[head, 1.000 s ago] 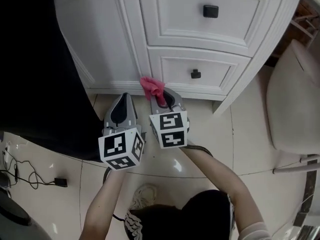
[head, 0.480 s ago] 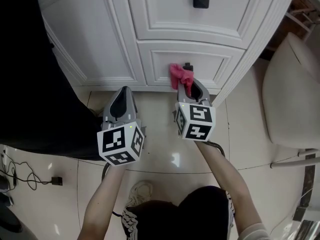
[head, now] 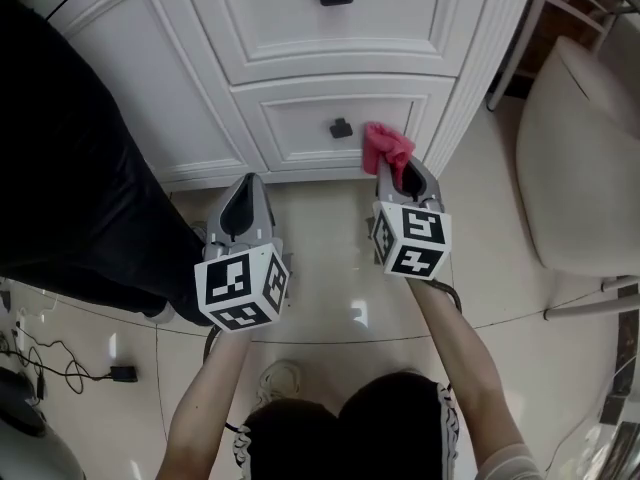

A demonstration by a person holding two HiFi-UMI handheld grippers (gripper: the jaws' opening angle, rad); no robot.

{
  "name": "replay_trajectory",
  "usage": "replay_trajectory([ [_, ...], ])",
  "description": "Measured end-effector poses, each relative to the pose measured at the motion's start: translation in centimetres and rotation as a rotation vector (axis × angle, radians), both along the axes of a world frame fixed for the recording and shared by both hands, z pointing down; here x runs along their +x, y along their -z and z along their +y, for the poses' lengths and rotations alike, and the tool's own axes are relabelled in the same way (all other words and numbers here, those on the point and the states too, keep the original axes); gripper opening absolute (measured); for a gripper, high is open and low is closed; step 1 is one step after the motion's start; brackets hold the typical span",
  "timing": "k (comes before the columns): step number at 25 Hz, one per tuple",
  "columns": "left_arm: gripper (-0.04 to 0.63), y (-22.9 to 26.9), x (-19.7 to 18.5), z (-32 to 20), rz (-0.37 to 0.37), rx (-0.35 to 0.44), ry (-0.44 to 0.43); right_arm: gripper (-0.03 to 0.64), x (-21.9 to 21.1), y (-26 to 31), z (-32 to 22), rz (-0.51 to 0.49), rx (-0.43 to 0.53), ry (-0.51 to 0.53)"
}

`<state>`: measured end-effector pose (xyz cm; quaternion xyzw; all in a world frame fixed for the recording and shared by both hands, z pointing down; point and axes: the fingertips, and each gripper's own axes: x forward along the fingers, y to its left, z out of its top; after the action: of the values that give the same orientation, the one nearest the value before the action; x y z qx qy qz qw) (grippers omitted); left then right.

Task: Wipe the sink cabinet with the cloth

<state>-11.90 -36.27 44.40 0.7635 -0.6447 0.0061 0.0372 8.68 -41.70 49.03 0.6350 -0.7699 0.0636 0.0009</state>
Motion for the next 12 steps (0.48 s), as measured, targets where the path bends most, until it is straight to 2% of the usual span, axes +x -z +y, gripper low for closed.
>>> replay_trajectory([
  [4, 0.011, -0.1, 2.5, -0.5, -0.024, 0.005, -0.046, 0.063, 3.7, -0.3, -0.3, 0.036, 0.006, -0.042],
  [8, 0.011, -0.2, 3.9, -1.0, 0.003, -0.003, -0.048, 0.063, 5.4, -0.7, 0.1, 0.080, 0.000, -0.059],
  [12, 0.011, 0.2, 5.4, -0.9, 0.004, 0.008, -0.067, 0.063, 9.1, -0.8, 0.4, 0.065, -0.022, -0.147],
])
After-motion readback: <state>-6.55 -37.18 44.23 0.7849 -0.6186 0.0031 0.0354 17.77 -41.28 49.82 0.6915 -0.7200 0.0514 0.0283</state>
